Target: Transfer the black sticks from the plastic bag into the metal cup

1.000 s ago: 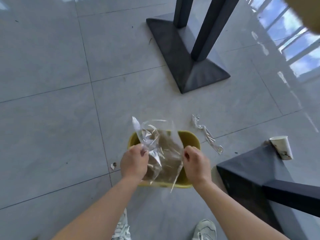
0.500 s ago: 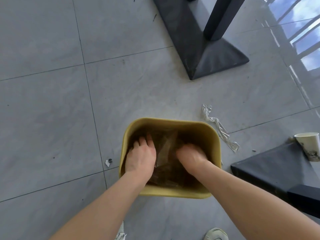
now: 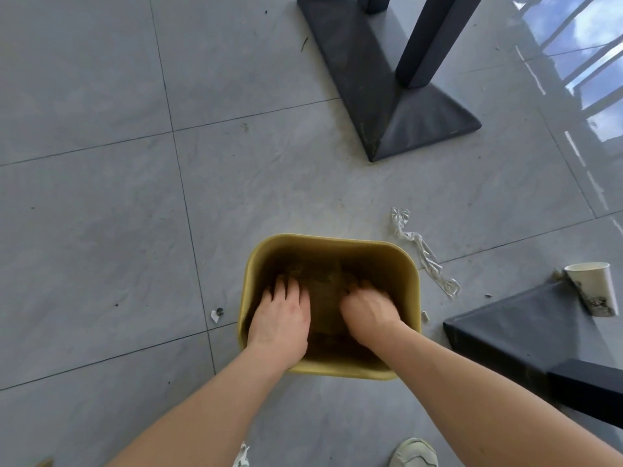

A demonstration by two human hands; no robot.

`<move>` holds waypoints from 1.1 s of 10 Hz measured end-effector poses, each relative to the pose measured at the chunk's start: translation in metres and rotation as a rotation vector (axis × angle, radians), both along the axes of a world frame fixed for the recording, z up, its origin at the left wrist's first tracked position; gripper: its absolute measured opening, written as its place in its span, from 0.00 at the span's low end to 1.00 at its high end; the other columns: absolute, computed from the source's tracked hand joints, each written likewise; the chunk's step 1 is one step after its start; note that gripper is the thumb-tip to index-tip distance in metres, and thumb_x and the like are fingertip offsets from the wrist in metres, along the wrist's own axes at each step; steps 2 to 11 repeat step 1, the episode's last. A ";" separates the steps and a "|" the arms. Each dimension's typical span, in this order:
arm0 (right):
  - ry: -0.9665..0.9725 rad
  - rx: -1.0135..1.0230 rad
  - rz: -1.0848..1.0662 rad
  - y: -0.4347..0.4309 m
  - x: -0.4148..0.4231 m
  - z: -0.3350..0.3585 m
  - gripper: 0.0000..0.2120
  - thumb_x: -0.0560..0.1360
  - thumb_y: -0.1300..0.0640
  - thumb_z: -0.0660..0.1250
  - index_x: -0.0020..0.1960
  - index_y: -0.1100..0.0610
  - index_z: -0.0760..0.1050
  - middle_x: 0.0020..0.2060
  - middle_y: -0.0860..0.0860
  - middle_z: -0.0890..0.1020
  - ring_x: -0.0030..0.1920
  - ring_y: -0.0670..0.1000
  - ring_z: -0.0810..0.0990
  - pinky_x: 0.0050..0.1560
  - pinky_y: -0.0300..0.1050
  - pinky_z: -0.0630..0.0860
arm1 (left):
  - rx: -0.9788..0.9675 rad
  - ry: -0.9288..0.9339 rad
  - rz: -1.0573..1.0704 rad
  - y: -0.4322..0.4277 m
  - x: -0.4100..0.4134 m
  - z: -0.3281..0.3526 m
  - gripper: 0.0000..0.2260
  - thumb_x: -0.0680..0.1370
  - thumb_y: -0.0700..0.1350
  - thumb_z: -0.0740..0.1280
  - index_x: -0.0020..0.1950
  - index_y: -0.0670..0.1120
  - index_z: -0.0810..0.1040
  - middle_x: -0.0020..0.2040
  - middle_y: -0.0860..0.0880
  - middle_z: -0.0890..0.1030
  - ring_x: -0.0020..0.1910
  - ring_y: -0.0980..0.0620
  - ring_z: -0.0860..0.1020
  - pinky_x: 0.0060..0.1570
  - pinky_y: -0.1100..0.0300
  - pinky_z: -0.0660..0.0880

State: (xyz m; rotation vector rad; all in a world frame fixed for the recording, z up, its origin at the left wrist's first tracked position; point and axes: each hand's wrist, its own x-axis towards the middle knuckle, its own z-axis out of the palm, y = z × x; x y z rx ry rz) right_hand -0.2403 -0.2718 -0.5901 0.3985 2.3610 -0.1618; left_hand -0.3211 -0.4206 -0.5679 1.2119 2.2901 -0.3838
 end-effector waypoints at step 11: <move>0.158 0.036 -0.006 -0.004 0.004 0.036 0.12 0.78 0.54 0.67 0.61 0.53 0.76 0.56 0.54 0.79 0.55 0.56 0.77 0.51 0.52 0.76 | 0.041 -0.029 0.044 -0.002 -0.001 0.029 0.31 0.79 0.45 0.58 0.81 0.45 0.50 0.81 0.41 0.53 0.80 0.38 0.51 0.78 0.42 0.55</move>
